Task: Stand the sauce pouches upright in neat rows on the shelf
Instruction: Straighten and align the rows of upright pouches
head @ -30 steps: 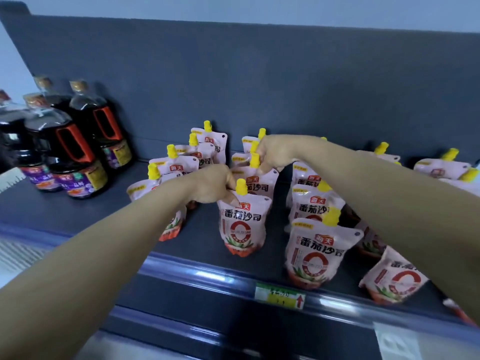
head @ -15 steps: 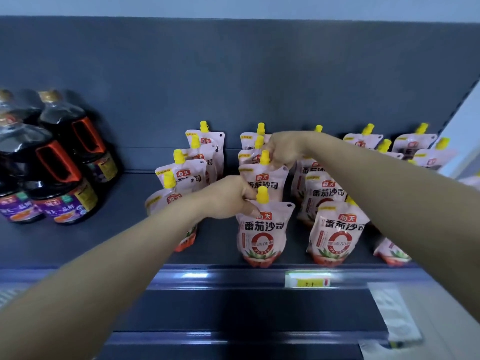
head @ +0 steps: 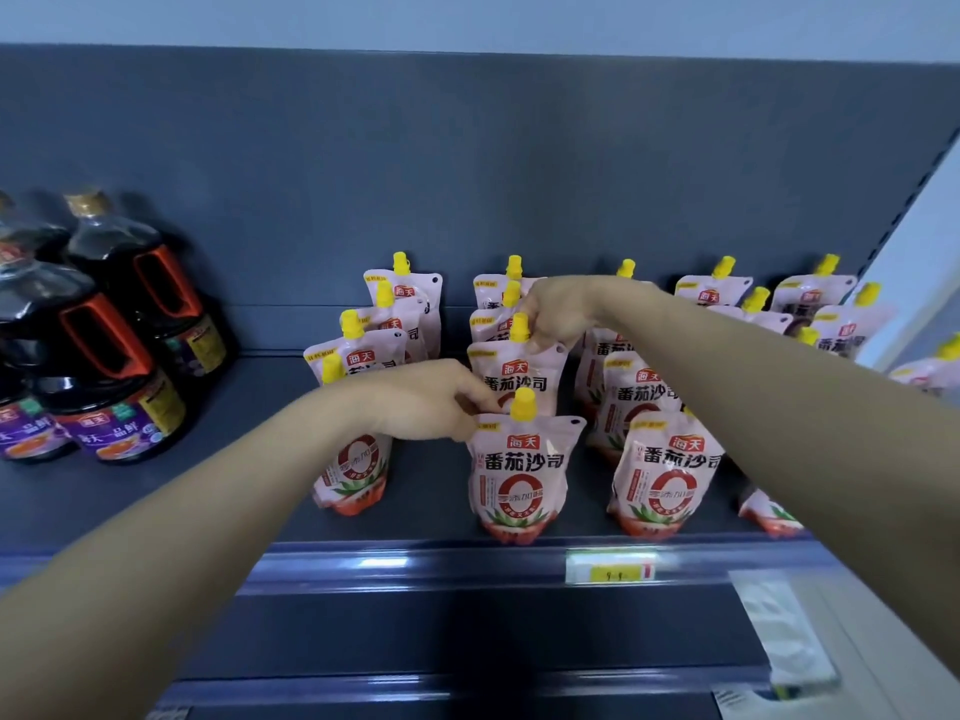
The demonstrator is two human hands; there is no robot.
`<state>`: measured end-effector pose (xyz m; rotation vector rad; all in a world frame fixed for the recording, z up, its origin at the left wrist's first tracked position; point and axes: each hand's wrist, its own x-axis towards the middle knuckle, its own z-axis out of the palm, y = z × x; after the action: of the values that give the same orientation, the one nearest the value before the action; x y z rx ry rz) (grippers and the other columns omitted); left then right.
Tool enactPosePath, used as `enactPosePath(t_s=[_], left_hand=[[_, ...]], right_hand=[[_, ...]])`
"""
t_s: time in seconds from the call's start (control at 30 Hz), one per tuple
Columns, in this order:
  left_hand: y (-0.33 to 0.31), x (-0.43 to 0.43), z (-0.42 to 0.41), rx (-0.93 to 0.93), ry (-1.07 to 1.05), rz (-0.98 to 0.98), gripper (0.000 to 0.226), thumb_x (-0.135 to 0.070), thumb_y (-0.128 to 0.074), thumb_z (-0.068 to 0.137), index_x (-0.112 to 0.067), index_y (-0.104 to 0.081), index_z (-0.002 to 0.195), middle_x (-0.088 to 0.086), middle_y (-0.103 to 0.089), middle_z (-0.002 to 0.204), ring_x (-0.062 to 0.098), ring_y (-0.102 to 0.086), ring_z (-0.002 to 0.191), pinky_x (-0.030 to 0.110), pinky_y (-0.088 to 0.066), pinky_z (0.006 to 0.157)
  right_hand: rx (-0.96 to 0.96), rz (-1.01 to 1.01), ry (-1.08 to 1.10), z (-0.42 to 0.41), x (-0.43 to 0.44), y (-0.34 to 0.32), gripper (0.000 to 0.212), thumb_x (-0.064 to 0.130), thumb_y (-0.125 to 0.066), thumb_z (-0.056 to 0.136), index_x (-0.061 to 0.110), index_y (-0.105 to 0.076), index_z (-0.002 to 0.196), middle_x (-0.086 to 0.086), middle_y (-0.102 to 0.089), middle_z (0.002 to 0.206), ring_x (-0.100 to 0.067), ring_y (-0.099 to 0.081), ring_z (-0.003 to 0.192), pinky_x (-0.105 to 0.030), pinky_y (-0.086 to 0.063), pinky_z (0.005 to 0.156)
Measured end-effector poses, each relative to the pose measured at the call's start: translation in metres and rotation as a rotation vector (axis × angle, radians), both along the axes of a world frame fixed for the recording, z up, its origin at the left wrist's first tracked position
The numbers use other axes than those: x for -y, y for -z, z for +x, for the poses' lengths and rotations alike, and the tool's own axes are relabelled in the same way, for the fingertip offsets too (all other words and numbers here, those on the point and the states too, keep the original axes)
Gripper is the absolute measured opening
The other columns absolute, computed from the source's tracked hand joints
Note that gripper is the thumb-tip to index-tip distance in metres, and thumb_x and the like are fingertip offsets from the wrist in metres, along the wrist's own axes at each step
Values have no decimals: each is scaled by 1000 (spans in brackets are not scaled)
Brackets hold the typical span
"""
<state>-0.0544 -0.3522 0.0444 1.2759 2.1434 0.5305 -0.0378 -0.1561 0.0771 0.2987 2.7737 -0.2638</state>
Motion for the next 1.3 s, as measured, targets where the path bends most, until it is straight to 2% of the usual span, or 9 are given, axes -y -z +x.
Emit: enactPosePath(t_s=[0.1, 0.23, 0.37, 0.63, 0.8, 0.93, 1.07, 1.2, 1.3], left_hand=[[-11, 3, -4, 33, -71, 39, 31, 5, -51, 83, -18, -68, 93, -4, -68, 94, 14, -62, 95, 25, -48, 85], [-10, -3, -15, -127, -235, 135, 20, -3, -55, 86, -17, -62, 98, -6, -61, 88, 15, -59, 90, 30, -50, 81], [-1, -9, -22, -236, -296, 110, 32, -11, -57, 87, -17, -52, 118, -1, -56, 106, 19, -56, 102, 36, -49, 89], [-1, -29, -35, -237, -350, 191, 36, -17, -62, 86, -13, -47, 118, 2, -53, 109, 20, -53, 99, 33, -47, 84], [3, -43, -40, -206, -287, 171, 20, -17, -65, 85, -8, -65, 103, 6, -63, 103, 19, -57, 98, 32, -46, 86], [9, -47, -49, -198, -281, 171, 15, -17, -65, 85, -7, -71, 94, 4, -67, 97, 21, -60, 95, 36, -48, 88], [14, -48, -54, -188, -263, 135, 7, -18, -66, 84, -13, -69, 81, -6, -58, 71, 14, -54, 74, 27, -42, 69], [19, -51, -56, -191, -268, 122, 33, -20, -69, 81, -15, -53, 54, -1, -42, 56, 13, -39, 56, 27, -33, 58], [20, -53, -59, -190, -280, 132, 49, -21, -72, 80, -20, -40, 42, -1, -31, 50, 13, -30, 48, 26, -26, 53]], right_hand=[[24, 35, -31, -1, 2, 0, 34, 21, -57, 94, -10, -63, 107, -16, -59, 93, -24, -59, 85, -19, -45, 60], [38, -12, -17, -3, 0, 1, 34, 20, -60, 92, -7, -63, 112, -23, -66, 113, -34, -67, 101, -37, -55, 89], [104, -169, 27, 1, -8, -13, 18, 4, -62, 89, 8, -64, 106, -13, -60, 129, -17, -67, 83, -24, -56, 77], [-204, -79, 122, -7, -35, -32, 27, 0, -56, 89, 1, -67, 113, -16, -70, 111, -23, -66, 96, -33, -54, 86], [-123, 3, 13, -25, -28, -10, 29, 19, -59, 91, 5, -68, 116, -16, -66, 120, -31, -61, 109, -39, -49, 96], [-228, 141, 25, -43, -31, -6, 40, 27, -75, 77, -3, -67, 101, -14, -62, 89, -29, -57, 82, -34, -48, 72], [-140, 110, -72, -54, -31, -1, 42, 32, -78, 72, 6, -64, 102, -11, -64, 100, -28, -59, 91, -35, -47, 75], [-113, 73, -73, -62, -31, 11, 22, 23, -71, 78, 3, -62, 71, -13, -57, 76, -26, -53, 70, -29, -41, 60], [-98, 33, -50, -65, -30, 11, 31, 18, -68, 77, 13, -48, 54, -7, -52, 58, -25, -52, 61, -22, -36, 48]])
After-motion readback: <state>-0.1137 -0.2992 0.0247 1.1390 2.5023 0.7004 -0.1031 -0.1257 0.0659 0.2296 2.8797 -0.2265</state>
